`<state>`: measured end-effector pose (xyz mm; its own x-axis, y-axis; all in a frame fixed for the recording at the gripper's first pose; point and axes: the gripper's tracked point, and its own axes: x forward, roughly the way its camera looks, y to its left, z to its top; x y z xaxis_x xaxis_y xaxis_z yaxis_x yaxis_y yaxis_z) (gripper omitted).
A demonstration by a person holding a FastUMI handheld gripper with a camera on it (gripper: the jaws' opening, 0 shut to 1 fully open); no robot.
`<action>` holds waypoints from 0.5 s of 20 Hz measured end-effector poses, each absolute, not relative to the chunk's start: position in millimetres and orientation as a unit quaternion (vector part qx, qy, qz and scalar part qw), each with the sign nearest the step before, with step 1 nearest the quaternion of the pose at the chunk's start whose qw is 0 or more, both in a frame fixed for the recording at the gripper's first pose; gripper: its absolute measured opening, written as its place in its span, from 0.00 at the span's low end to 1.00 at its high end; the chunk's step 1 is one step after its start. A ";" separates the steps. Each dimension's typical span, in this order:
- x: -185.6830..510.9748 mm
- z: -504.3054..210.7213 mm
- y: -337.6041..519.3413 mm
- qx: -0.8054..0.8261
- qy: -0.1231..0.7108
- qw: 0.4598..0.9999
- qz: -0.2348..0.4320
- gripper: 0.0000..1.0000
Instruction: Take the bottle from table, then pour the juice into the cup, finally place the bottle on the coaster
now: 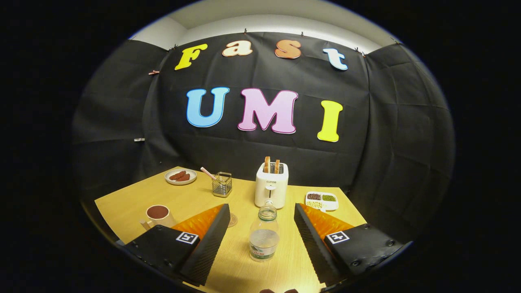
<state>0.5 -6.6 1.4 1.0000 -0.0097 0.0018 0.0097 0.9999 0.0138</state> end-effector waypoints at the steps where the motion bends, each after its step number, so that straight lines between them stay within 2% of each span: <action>1: 0.4 1.8 -6.9 0.008 0.000 1.000 -0.005 0.97; 10: -0.7 5.6 -6.0 0.003 -0.005 1.000 0.004 0.98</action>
